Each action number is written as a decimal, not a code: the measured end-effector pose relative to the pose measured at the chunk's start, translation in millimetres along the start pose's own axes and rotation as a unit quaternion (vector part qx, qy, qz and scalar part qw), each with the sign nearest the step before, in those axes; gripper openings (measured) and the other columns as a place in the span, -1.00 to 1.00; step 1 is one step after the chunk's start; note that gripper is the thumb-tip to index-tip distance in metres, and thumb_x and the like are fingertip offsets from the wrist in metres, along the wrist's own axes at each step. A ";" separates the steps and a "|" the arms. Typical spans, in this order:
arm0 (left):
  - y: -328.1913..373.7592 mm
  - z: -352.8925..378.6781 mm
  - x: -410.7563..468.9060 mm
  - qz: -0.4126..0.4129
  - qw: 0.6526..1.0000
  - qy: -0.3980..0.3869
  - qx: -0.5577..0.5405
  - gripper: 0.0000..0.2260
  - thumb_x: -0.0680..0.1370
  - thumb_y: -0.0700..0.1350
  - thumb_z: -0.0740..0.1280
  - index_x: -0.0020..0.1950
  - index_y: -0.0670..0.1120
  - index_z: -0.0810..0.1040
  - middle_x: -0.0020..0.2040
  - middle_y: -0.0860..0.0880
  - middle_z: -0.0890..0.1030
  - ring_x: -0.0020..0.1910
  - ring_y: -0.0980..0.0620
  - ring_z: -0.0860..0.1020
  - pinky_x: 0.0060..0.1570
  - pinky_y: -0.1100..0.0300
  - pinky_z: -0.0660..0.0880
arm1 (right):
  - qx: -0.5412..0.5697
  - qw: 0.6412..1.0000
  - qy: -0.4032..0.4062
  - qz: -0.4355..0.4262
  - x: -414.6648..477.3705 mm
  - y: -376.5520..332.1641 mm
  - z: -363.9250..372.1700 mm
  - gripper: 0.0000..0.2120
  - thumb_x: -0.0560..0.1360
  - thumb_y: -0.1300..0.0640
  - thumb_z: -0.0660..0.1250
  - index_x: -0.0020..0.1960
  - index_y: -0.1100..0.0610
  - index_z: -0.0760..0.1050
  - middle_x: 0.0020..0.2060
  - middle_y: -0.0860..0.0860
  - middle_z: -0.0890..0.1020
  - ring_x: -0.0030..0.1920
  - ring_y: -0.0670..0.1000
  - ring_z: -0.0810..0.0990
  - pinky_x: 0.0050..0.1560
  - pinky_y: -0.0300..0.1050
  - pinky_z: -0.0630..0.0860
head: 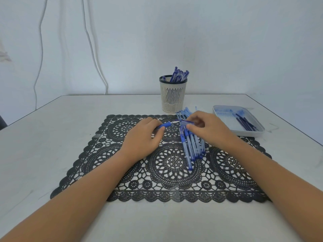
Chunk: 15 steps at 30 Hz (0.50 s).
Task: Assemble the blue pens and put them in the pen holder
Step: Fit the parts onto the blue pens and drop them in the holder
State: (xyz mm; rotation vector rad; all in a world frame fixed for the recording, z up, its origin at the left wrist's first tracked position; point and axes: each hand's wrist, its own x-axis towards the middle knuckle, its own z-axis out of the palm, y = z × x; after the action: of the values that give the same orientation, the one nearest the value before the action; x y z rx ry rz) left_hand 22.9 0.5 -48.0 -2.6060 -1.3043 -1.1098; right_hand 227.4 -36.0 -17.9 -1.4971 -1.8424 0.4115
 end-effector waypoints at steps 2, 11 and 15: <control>0.3 0.0 -0.1 0.003 1.000 -0.002 0.008 -0.82 0.57 -0.05 0.23 0.08 -0.09 0.54 -0.17 0.09 0.48 -0.17 0.13 0.41 -0.21 0.25 0.32 | 0.029 0.999 0.016 0.003 1.8 1.6 -3.8 -0.91 0.50 0.08 0.30 0.01 0.00 0.50 -0.15 -0.04 0.58 -0.19 -0.12 0.51 -0.21 -0.38 0.37; -0.1 0.6 -0.6 0.029 0.999 -0.009 0.015 -0.81 0.56 -0.04 0.24 0.07 -0.10 0.55 -0.16 0.10 0.47 -0.15 0.13 0.42 -0.22 0.25 0.35 | 0.025 1.000 -0.009 -0.013 0.9 -1.5 0.0 -0.91 0.50 0.08 0.32 -0.01 -0.04 0.53 -0.25 -0.18 0.54 -0.25 -0.18 0.49 -0.25 -0.35 0.36; -1.4 1.2 -1.4 0.073 0.997 -0.012 0.036 -0.70 0.57 0.06 0.14 0.06 -0.10 0.56 -0.15 0.08 0.53 -0.16 0.17 0.41 -0.24 0.29 0.34 | 0.036 0.999 -0.017 -0.029 -1.0 -3.2 4.4 -0.88 0.50 0.09 0.33 0.01 -0.02 0.59 -0.35 -0.10 0.58 -0.35 -0.13 0.46 -0.33 -0.39 0.35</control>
State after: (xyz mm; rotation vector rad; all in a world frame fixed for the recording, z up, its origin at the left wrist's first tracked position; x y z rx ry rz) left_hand 22.0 0.8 -50.2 -2.6195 -1.1153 -0.9935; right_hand 222.2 -36.9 -19.2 -1.3926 -1.8722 0.4725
